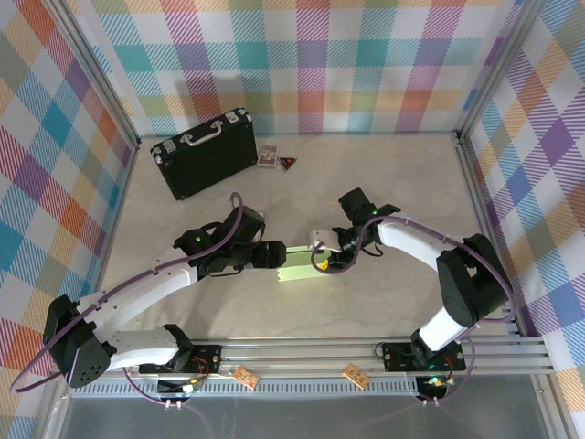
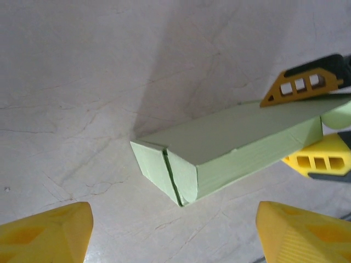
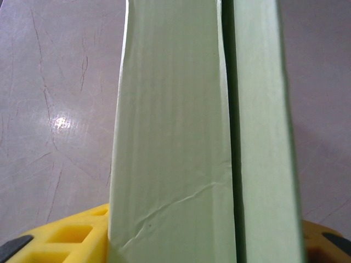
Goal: Fold the paper box
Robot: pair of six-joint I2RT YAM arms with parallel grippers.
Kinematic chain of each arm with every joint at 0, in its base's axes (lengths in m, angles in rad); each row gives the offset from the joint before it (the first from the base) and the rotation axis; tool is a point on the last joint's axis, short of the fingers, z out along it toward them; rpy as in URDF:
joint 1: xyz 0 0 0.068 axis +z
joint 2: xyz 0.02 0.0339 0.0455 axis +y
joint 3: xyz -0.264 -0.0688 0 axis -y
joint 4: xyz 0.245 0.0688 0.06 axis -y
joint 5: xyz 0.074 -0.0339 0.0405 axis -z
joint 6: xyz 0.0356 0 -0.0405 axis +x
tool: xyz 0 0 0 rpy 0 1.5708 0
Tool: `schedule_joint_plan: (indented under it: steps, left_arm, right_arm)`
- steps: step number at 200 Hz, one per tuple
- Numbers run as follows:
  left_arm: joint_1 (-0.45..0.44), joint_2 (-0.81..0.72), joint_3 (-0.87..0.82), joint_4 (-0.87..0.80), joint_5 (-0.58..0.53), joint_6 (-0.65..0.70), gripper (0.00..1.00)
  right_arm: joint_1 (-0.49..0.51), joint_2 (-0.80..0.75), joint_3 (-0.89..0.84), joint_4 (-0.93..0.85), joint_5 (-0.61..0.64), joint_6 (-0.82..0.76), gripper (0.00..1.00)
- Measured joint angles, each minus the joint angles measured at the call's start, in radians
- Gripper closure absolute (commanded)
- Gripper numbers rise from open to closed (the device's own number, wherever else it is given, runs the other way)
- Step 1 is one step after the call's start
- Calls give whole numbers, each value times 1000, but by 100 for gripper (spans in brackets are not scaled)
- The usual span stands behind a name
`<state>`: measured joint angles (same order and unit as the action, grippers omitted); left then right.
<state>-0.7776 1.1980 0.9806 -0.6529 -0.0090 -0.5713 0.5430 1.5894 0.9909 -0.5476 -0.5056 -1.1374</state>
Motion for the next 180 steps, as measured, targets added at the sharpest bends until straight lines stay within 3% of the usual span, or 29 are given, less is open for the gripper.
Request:
schedule_joint_plan:
  steps: [50, 91, 180]
  left_arm:
    - [79, 19, 4, 89, 5, -100, 15]
    - [119, 97, 10, 142, 63, -138, 28]
    - [119, 82, -102, 189, 140, -146, 30]
  right_arm:
    - [0, 0, 0, 0, 0, 0, 53]
    - [0, 0, 0, 0, 0, 0, 53]
    - [0, 2, 0, 1, -2, 0, 53]
